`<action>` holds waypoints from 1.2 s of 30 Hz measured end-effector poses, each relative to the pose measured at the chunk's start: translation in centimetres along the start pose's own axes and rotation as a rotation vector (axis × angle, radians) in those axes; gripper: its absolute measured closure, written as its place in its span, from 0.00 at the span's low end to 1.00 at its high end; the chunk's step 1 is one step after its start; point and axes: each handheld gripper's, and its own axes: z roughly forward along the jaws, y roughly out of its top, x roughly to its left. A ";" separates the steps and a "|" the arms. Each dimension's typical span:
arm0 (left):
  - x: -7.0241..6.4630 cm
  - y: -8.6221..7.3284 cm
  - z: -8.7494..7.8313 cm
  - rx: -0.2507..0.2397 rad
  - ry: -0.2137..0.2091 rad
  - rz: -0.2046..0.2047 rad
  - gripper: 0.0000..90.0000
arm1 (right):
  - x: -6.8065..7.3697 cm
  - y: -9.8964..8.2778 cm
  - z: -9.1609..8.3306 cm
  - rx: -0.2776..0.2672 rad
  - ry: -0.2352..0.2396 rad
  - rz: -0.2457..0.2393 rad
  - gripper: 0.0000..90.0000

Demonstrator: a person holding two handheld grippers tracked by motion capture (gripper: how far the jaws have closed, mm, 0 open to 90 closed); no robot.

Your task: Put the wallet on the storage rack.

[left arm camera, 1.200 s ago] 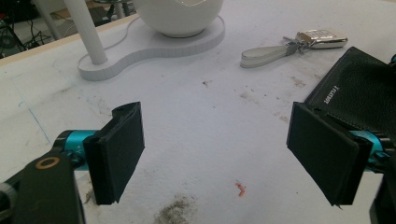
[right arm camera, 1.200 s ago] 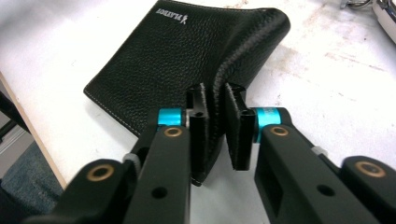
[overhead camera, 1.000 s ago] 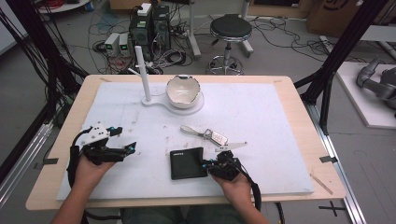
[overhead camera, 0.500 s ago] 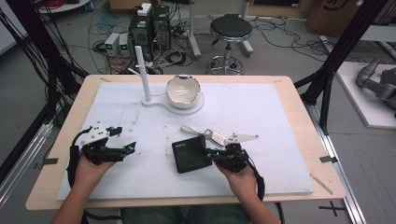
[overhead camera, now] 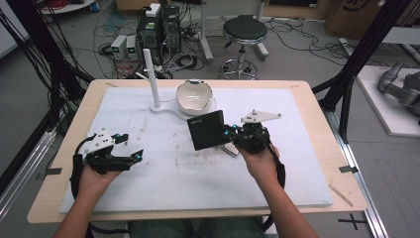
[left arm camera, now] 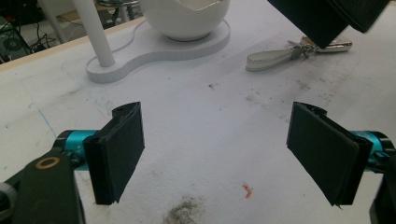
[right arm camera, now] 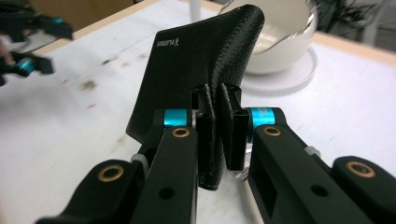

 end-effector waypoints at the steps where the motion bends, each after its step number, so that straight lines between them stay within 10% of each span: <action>1: 0.0 0.0 0.0 0.000 0.001 0.000 0.21 | -0.2 1.2 0.2 -0.001 -0.018 -0.027 0.96; 17: 0.0 0.1 0.2 -0.002 -0.004 0.003 0.21 | -0.6 8.2 3.1 0.019 -0.074 -0.122 0.96; 36: 0.3 0.3 0.2 -0.014 -0.005 0.007 0.21 | -2.9 11.6 8.4 0.039 -0.133 -0.120 0.96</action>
